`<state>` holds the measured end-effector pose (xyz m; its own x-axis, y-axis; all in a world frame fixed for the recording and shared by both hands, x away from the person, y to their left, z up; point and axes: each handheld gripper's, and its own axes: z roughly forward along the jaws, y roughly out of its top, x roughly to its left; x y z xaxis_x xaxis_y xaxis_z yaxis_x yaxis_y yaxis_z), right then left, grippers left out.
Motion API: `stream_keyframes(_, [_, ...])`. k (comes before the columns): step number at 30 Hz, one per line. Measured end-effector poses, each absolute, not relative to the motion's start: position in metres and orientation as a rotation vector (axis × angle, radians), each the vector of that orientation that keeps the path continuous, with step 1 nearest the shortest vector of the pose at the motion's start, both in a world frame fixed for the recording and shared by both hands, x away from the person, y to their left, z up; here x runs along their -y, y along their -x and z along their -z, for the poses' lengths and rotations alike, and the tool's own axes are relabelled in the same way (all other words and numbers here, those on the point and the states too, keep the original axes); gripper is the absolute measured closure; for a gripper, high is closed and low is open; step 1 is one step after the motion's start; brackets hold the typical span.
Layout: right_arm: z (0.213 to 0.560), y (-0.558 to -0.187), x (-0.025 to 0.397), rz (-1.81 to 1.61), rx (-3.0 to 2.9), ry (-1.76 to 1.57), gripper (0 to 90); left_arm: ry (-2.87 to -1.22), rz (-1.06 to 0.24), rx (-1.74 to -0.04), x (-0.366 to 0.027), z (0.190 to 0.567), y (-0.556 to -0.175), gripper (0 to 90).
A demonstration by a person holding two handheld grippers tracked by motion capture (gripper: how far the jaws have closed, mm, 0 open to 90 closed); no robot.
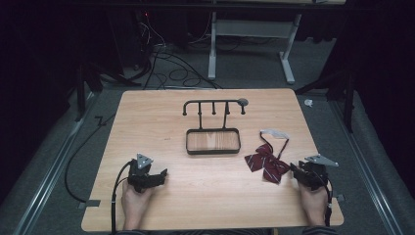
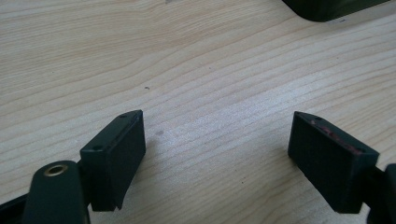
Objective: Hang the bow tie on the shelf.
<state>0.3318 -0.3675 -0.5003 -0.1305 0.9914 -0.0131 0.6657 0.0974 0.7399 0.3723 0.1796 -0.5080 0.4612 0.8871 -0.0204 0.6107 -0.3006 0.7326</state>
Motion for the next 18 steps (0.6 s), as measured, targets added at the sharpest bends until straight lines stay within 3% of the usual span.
stream_keyframes(18, [0.5, -0.3297, 0.3702, -0.826, -1.908, -1.572, 62.6, -2.027, -0.517, -1.243, -0.1796, 0.508, -0.3724, 19.5])
